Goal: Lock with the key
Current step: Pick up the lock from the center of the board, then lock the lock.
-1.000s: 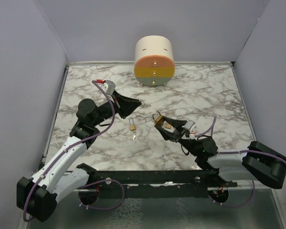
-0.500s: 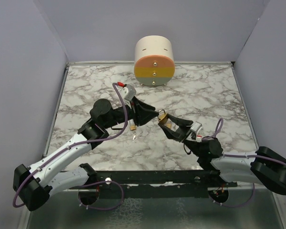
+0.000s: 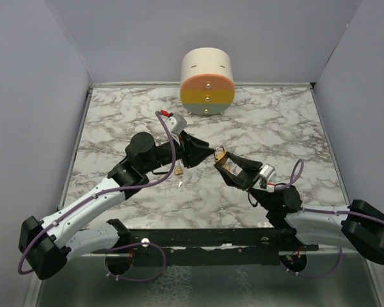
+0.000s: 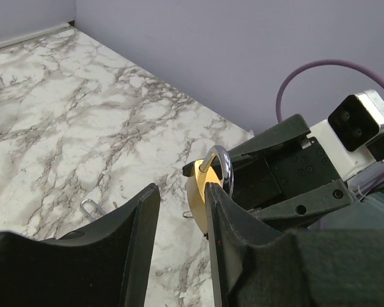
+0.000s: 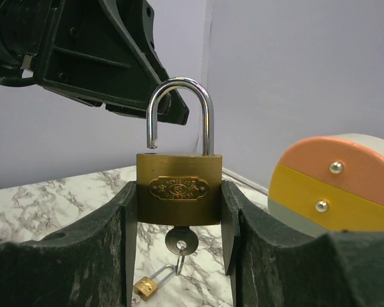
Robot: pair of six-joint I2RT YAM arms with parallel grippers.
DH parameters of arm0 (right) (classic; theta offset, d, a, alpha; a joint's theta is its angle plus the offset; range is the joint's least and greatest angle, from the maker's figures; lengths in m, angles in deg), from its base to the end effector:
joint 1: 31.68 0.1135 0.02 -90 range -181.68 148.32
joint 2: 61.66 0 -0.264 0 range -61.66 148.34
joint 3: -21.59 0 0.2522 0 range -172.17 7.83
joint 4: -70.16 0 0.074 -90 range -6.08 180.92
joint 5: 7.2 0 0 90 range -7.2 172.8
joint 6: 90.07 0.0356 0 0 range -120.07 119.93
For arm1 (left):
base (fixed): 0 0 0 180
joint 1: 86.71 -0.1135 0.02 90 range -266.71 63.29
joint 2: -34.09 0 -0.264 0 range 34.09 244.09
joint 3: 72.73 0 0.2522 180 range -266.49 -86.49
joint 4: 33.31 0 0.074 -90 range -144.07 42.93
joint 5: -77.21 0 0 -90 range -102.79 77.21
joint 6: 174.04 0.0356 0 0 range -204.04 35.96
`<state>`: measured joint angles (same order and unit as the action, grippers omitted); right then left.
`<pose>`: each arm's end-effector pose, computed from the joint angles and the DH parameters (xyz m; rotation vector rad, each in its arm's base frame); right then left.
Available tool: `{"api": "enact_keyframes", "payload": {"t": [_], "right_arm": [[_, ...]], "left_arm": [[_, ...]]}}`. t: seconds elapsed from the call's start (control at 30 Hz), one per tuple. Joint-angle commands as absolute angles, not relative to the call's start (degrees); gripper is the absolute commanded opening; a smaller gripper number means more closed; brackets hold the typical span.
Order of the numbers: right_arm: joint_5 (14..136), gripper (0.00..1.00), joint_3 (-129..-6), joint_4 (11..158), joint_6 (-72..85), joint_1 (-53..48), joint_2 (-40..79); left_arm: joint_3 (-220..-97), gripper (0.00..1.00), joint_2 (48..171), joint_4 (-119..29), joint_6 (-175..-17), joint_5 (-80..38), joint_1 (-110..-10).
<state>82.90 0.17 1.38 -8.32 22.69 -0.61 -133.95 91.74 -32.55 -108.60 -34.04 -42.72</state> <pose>0.1062 0.1480 0.2370 -0.5644 0.9311 0.7253 0.1618 -0.1741 0.3603 0.5886 1.5212 -1.2189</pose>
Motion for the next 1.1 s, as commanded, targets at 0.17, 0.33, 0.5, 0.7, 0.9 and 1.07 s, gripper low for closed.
{"api": "enact_keyframes", "payload": {"t": [0.17,0.33,0.5,0.7,0.9,1.07], "right_arm": [[81.5,0.01,-3.3,0.0,-9.1,22.5,-0.8],[81.5,0.01,-3.4,0.4,-8.8,22.6,-0.9],[82.4,0.01,-3.4,1.3,-8.1,22.6,-1.6],[82.9,0.01,-3.9,3.6,-8.0,22.6,-2.9],[82.8,0.01,-5.2,5.7,-8.4,22.6,-2.7],[82.8,0.01,-5.9,7.4,-8.7,22.6,-2.5]], "left_arm": [[-136.4,0.38,91.6,-32.2,-104.6,-31.9,-39.0],[-135.3,0.39,89.5,-33.3,-103.8,-27.5,-38.4],[-133.7,0.38,85.6,-35.4,-102.9,-19.6,-38.4],[-132.7,0.39,82.6,-35.9,-102.3,-16.6,-38.4],[-136.0,0.42,87.3,-34.5,-101.3,-26.9,-38.0],[-137.0,0.51,89.4,-32.9,-100.3,-29.9,-36.1]]}}
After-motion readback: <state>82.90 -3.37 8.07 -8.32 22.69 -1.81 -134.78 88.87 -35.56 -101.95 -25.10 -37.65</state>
